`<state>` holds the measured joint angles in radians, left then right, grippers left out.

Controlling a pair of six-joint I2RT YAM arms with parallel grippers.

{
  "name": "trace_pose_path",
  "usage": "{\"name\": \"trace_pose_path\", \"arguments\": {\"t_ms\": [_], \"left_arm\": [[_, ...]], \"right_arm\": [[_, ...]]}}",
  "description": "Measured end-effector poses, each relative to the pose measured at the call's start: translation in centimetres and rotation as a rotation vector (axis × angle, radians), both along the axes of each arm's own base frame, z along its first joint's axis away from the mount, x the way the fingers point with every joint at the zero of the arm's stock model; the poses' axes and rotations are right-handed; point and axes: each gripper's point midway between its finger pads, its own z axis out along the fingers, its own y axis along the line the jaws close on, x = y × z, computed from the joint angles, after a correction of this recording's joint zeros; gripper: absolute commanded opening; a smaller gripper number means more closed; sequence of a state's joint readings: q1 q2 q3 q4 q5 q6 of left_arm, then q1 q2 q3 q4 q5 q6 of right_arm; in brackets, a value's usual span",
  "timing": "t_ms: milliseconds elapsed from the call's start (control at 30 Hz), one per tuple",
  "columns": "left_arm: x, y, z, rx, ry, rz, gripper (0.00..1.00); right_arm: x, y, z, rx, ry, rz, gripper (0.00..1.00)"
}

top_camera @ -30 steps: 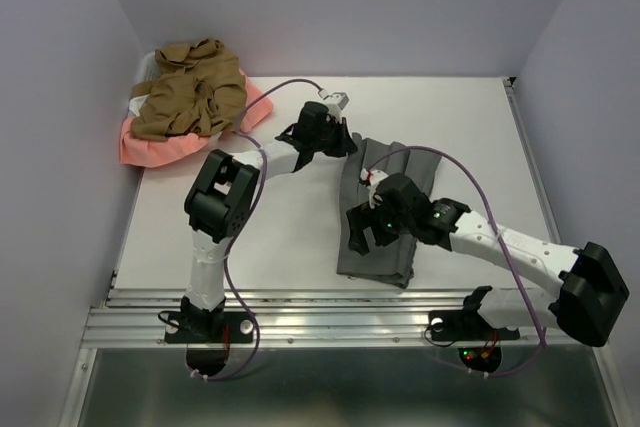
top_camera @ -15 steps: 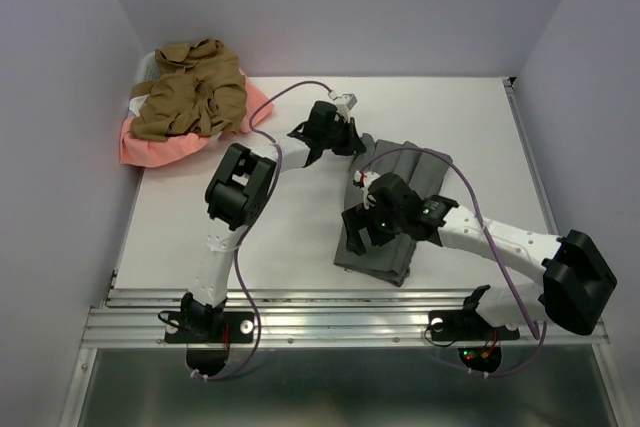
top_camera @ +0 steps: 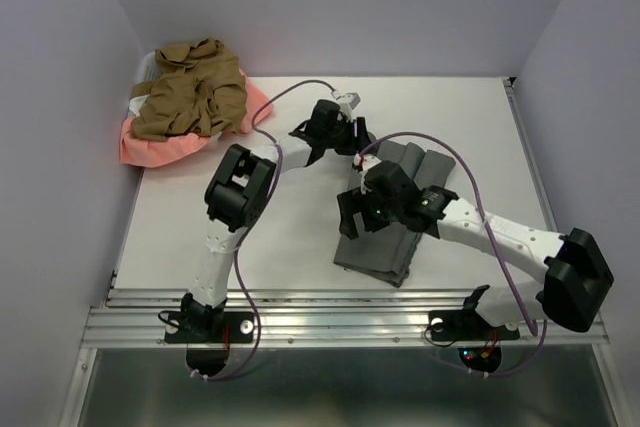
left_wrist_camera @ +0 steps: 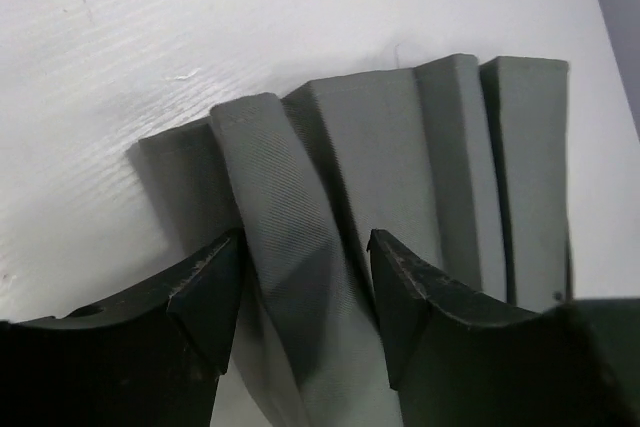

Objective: Fold and stack the skirts

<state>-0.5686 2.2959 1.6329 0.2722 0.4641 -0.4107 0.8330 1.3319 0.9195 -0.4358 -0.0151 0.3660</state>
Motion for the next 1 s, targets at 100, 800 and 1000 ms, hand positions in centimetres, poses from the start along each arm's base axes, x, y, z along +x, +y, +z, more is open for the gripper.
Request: {"name": "trace_pose_path", "arguments": {"t_ms": [100,800,1000], "left_arm": [[-0.6,0.8,3.0,-0.009,-0.032,0.02,0.68],[-20.3,8.8,7.2,-0.008,-0.039,0.155,0.8],[-27.2,2.2,8.0,-0.074,-0.077,-0.085,0.79]], "right_arm": [[1.3,0.2,2.0,0.023,-0.055,-0.045,1.0],[15.2,-1.7,9.8,0.185,-0.158,-0.322,1.0],[18.8,1.7,7.4,0.208,-0.086,-0.257,1.0]]}}
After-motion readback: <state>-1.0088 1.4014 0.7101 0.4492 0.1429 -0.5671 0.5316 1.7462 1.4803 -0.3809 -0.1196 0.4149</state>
